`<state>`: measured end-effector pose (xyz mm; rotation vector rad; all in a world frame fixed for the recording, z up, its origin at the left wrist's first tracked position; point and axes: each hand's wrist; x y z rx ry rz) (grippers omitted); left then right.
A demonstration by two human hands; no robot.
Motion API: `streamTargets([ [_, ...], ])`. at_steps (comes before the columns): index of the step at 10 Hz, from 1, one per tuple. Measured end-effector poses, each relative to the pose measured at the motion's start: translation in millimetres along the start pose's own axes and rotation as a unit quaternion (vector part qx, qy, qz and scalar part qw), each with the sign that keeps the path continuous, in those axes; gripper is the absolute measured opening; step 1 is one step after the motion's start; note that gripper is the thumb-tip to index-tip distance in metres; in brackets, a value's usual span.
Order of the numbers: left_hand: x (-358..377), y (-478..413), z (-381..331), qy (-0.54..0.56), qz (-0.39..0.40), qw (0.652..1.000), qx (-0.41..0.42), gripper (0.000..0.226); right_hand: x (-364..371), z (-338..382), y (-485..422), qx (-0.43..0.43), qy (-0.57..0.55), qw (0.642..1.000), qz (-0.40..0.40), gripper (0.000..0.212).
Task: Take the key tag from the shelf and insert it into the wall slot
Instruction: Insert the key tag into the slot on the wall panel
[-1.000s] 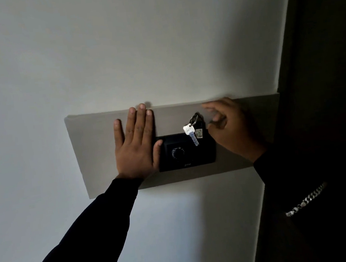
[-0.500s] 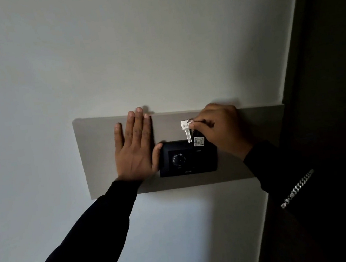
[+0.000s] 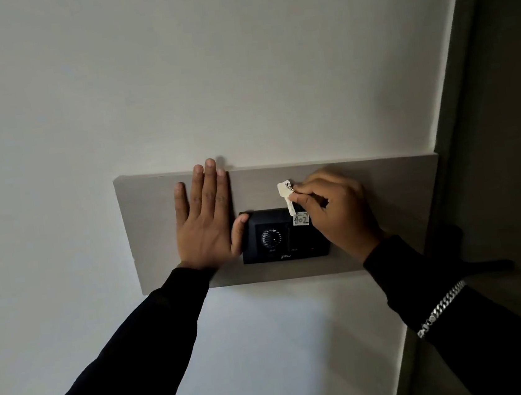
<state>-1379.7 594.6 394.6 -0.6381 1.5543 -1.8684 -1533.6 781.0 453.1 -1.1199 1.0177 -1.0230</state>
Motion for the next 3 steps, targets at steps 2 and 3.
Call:
streamTargets([
  [2,-15,-6,-2,0.020,0.045,0.999,-0.017,0.075,-8,6,3,-0.006,0.000,0.999,0.040,0.018],
  [3,-21,-8,-5,0.054,0.049,0.997,-0.032,0.074,-18,7,6,0.014,0.010,0.999,0.050,0.025],
])
Point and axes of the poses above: each hand's wrist, its own y-axis away from the middle knuckle, its own x-axis out of the palm, z = x × y, and after that the axes turned 14 degrees about -z, right-handed
